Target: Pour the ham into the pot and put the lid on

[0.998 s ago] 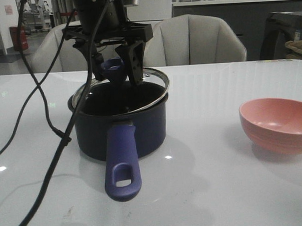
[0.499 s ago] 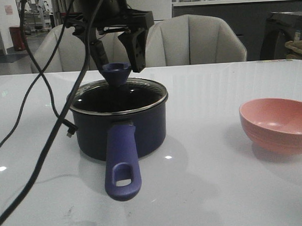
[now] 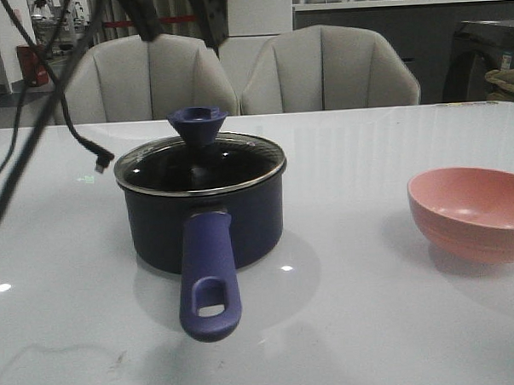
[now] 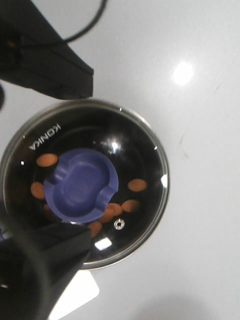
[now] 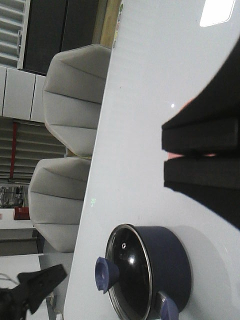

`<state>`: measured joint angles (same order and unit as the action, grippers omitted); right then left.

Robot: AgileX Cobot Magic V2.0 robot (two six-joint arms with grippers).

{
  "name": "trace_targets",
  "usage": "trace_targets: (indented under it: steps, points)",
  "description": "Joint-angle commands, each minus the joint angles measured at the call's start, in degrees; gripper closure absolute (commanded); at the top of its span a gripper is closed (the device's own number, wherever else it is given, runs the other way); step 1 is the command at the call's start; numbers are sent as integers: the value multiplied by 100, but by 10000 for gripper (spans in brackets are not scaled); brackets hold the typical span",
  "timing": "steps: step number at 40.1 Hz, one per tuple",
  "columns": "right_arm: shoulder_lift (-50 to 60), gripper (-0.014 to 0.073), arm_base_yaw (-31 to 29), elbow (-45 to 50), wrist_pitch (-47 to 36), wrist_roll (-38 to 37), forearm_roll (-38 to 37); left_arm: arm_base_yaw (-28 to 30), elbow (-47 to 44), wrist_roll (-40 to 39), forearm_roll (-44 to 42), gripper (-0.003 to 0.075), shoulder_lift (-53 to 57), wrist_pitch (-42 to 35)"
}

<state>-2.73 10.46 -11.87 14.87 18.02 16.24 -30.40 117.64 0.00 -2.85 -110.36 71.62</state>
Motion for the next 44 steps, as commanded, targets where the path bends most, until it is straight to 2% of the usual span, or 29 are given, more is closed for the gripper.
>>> trace_targets:
  steps: [1,12,25,44]
  points:
    - [-73,441,26,-159,-449,47,46,-22,88,-178,-392,187,645,204]
    - [-73,441,26,-159,-449,47,46,-22,-1059,-234,-880,192,1630,122]
    - [-73,441,26,-159,-449,47,46,-22,-3243,-382,-894,293,3253,-524]
    - [-73,441,26,-159,-449,47,46,-22,-5705,-415,-894,293,6093,-1512]
